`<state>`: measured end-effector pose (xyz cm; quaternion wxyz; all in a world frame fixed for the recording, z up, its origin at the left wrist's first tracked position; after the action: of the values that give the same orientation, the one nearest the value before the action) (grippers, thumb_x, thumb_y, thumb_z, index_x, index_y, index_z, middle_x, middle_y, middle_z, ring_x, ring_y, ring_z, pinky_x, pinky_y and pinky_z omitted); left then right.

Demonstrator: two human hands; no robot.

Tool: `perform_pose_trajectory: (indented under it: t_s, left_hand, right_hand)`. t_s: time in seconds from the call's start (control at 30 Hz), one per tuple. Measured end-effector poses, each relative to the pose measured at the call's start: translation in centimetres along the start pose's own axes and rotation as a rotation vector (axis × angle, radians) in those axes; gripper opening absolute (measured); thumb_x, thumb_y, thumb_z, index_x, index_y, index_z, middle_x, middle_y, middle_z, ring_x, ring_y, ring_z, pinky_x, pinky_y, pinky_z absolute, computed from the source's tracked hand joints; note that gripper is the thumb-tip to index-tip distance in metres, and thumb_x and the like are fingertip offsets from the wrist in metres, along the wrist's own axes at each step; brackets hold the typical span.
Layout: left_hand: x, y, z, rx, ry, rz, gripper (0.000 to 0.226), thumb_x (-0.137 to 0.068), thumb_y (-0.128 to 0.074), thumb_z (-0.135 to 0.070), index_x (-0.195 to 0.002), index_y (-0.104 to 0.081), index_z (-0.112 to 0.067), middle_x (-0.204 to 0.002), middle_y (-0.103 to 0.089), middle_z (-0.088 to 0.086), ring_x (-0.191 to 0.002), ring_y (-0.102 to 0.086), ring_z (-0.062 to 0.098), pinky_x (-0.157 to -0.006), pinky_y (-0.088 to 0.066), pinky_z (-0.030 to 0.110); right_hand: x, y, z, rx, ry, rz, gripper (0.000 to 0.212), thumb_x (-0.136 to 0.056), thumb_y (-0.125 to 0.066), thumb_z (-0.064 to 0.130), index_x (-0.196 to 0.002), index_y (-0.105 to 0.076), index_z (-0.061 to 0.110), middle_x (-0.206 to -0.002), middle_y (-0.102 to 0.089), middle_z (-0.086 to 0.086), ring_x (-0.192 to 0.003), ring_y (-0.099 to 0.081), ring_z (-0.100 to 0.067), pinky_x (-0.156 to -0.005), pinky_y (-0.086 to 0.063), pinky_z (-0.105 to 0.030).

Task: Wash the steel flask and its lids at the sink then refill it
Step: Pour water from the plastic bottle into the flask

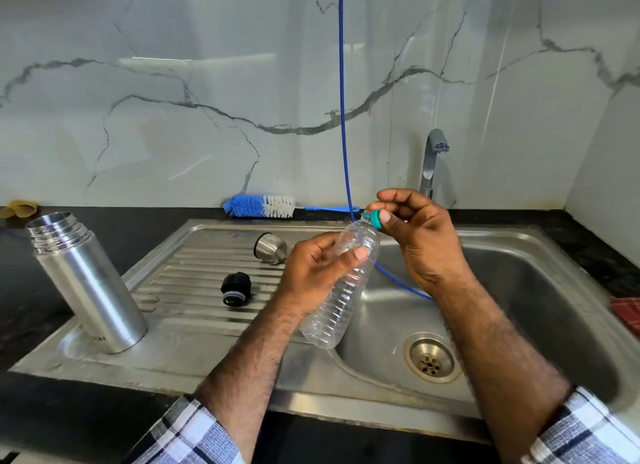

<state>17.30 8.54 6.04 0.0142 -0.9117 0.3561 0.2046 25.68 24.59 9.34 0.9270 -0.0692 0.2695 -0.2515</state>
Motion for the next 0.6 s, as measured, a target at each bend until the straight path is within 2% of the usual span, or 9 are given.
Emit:
perform_pose_trajectory:
  t_s: [0.1, 0.17, 0.27, 0.33, 0.4, 0.5, 0.57, 0.6]
  left_hand:
    - [-0.1, -0.3, 0.3, -0.014, -0.002, -0.020, 0.031, -0.084, -0.084, -0.043, -0.105, -0.081, -0.020, -0.095, -0.083, 0.004, -0.086, -0.080, 0.025, -0.078, -0.066, 0.044]
    - [-0.1, -0.5, 0.3, -0.034, -0.001, -0.008, 0.024, -0.087, -0.087, -0.036, -0.106, -0.081, -0.022, -0.096, -0.083, 0.002, -0.086, -0.080, 0.021, -0.077, -0.066, 0.040]
    - [0.0, -0.3, -0.2, -0.086, -0.038, -0.020, 0.025, -0.087, -0.086, -0.033, -0.108, -0.080, -0.019, -0.096, -0.083, 0.002, -0.087, -0.080, 0.022, -0.078, -0.066, 0.035]
    - [-0.1, 0.1, -0.2, -0.118, -0.060, -0.037, 0.037, -0.085, -0.088, -0.042, -0.106, -0.079, -0.013, -0.096, -0.080, 0.014, -0.088, -0.078, 0.035, -0.081, -0.067, 0.047]
    - [-0.3, 0.3, 0.0, -0.135, -0.069, -0.034, 0.041, -0.083, -0.087, -0.047, -0.111, -0.079, -0.016, -0.098, -0.082, 0.008, -0.091, -0.079, 0.031, -0.086, -0.065, 0.052]
    - [-0.2, 0.4, -0.2, -0.164, -0.070, -0.028, 0.042, -0.084, -0.087, -0.046, -0.116, -0.079, -0.020, -0.103, -0.083, -0.004, -0.096, -0.080, 0.019, -0.089, -0.065, 0.051]
    - [-0.2, 0.5, -0.3, -0.173, -0.078, -0.036, 0.039, -0.086, -0.087, -0.042, -0.115, -0.079, -0.018, -0.101, -0.083, -0.002, -0.094, -0.080, 0.020, -0.087, -0.065, 0.051]
    - [-0.2, 0.5, -0.2, -0.175, -0.082, -0.042, 0.041, -0.085, -0.087, -0.045, -0.113, -0.078, -0.017, -0.100, -0.082, 0.003, -0.092, -0.079, 0.025, -0.085, -0.065, 0.053]
  right_hand:
    - [0.2, 0.2, -0.6, -0.002, 0.002, -0.103, 0.030, -0.096, -0.068, -0.005, -0.094, -0.081, 0.023, -0.101, -0.079, -0.008, -0.098, -0.072, -0.026, -0.088, -0.059, -0.042]
    - [0.3, 0.6, -1.2, -0.005, -0.017, -0.157, 0.027, -0.097, -0.069, 0.000, -0.093, -0.081, 0.024, -0.100, -0.079, -0.005, -0.095, -0.071, -0.023, -0.082, -0.059, -0.041]
    - [0.2, 0.9, -1.9, 0.081, -0.055, -0.168, 0.021, -0.102, -0.068, 0.011, -0.097, -0.081, 0.027, -0.101, -0.079, -0.001, -0.092, -0.069, -0.019, -0.080, -0.058, -0.044]
    - [0.0, 1.0, -1.6, 0.172, -0.050, -0.157, 0.018, -0.104, -0.066, 0.013, -0.100, -0.080, 0.025, -0.094, -0.078, 0.003, -0.080, -0.065, -0.012, -0.072, -0.056, -0.035]
    - [-0.1, 0.8, -1.0, 0.247, -0.014, -0.133, 0.017, -0.105, -0.064, 0.014, -0.103, -0.080, 0.019, -0.087, -0.078, 0.004, -0.071, -0.059, -0.009, -0.066, -0.052, -0.027]
    - [-0.1, 0.4, -0.4, 0.244, 0.016, -0.080, 0.017, -0.104, -0.065, 0.014, -0.107, -0.081, 0.014, -0.085, -0.079, 0.002, -0.073, -0.062, -0.008, -0.068, -0.052, -0.022]
    - [0.0, 0.4, -0.3, 0.216, 0.018, -0.068, 0.016, -0.101, -0.068, 0.008, -0.110, -0.080, 0.010, -0.090, -0.082, 0.003, -0.078, -0.069, -0.004, -0.072, -0.054, -0.018]
    - [0.0, 0.5, -0.3, 0.207, 0.020, -0.069, 0.016, -0.100, -0.069, 0.006, -0.112, -0.080, 0.008, -0.092, -0.082, 0.003, -0.080, -0.071, -0.003, -0.073, -0.054, -0.017]
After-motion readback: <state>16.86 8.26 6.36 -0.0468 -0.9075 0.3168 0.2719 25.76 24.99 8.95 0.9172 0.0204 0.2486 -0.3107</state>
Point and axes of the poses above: each hand's wrist, its own x-axis away from the middle knuckle, its own y-axis out of the back of the hand, z = x × y, the point moved 10 cm from there along -x, towards the middle knuckle
